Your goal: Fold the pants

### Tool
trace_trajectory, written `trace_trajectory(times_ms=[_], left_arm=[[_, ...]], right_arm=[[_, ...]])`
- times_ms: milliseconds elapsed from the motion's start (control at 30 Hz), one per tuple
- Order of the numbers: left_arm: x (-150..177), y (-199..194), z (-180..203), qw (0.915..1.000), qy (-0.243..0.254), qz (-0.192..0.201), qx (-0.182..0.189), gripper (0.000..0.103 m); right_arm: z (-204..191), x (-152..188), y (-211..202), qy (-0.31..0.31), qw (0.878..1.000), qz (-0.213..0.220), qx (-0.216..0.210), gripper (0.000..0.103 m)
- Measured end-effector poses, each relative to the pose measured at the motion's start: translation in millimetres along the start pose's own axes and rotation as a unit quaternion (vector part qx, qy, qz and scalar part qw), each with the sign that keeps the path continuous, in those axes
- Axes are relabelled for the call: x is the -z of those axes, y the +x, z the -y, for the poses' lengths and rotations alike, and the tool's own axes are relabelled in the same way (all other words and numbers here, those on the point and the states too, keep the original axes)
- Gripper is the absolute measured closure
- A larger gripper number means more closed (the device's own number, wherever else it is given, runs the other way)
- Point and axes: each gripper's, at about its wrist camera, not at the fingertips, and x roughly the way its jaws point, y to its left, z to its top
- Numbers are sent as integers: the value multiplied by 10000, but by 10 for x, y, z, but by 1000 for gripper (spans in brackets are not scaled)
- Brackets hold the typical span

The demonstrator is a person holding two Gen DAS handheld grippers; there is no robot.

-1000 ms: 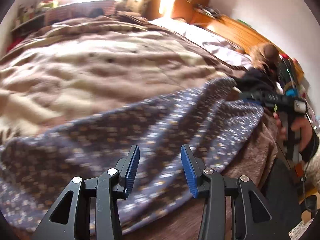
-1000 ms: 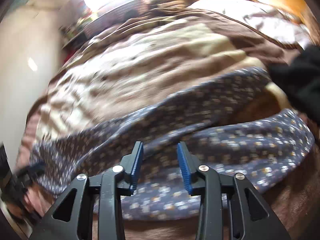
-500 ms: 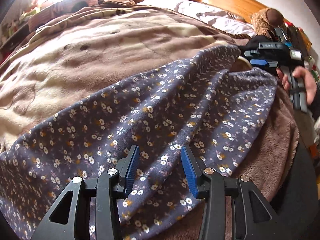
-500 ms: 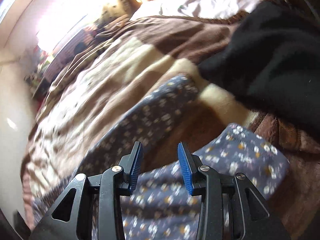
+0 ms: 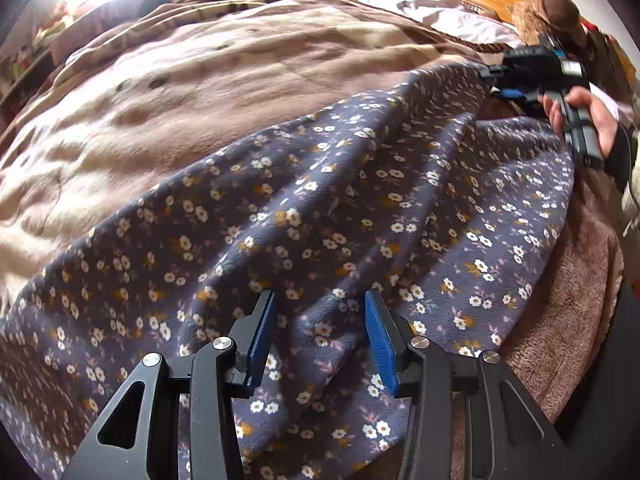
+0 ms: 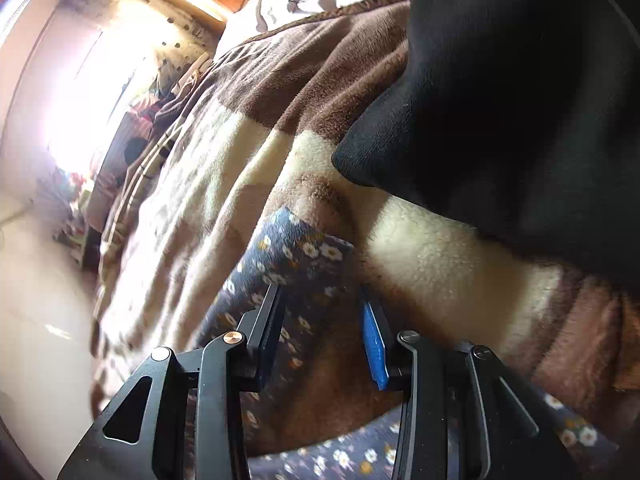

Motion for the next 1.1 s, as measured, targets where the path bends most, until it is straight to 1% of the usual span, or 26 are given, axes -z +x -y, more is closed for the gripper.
trace_trajectory(times_ms=[100, 133, 167, 200, 300, 367, 467, 500, 600, 700, 767, 900, 967, 1000, 1100], left_arm=[[-9, 24, 57, 9998, 116, -14, -148, 59], [-14, 16, 74, 9998, 107, -27, -185, 59], [-15, 2, 89, 9998, 120, -17, -158, 59], [-18, -11, 115, 9997, 211, 13, -125, 59], [-9, 21, 123, 9991, 341, -9, -235, 56], [-27, 43, 106, 9991, 298, -13, -305, 53], [-64, 60, 160, 9981, 417, -12, -452, 52], [-77, 49, 171, 9982, 409, -9, -440, 52], [-96, 20, 157, 9995, 294, 51, -140, 52], [-75, -6, 208, 9991, 405, 77, -32, 50], [-77, 12, 242, 9985, 502, 110, -165, 46], [-131, 70, 196, 9985, 312, 63, -445, 46], [-163, 55, 203, 9977, 377, 133, -551, 46], [-170, 53, 215, 9972, 432, 126, -605, 47], [-162, 28, 234, 9972, 477, 77, -572, 67]], right_arm=[[-54, -47, 19, -43, 9999, 3, -110, 66], [-71, -54, 11, -73, 9999, 34, -123, 77], [-90, -62, 7, -99, 9998, 61, -140, 91], [-108, -75, -6, -124, 9998, 89, -152, 94], [-173, -108, -103, -232, 9992, 274, -201, 99], [-240, -127, -173, -343, 9985, 364, -240, 99], [-339, -174, -260, -453, 9975, 447, -297, 100], [-368, -188, -298, -460, 9972, 491, -328, 100], [-487, -233, -384, -492, 9960, 584, -459, 100], [-658, -245, -465, -749, 9940, 675, -432, 100], [-734, -261, -514, -844, 9927, 722, -480, 100], [-837, -312, -625, -907, 9908, 809, -593, 100], [-883, -339, -675, -983, 9900, 827, -590, 100], [-911, -343, -698, -1065, 9892, 826, -578, 100], [-922, -338, -743, -1129, 9884, 867, -531, 100]])
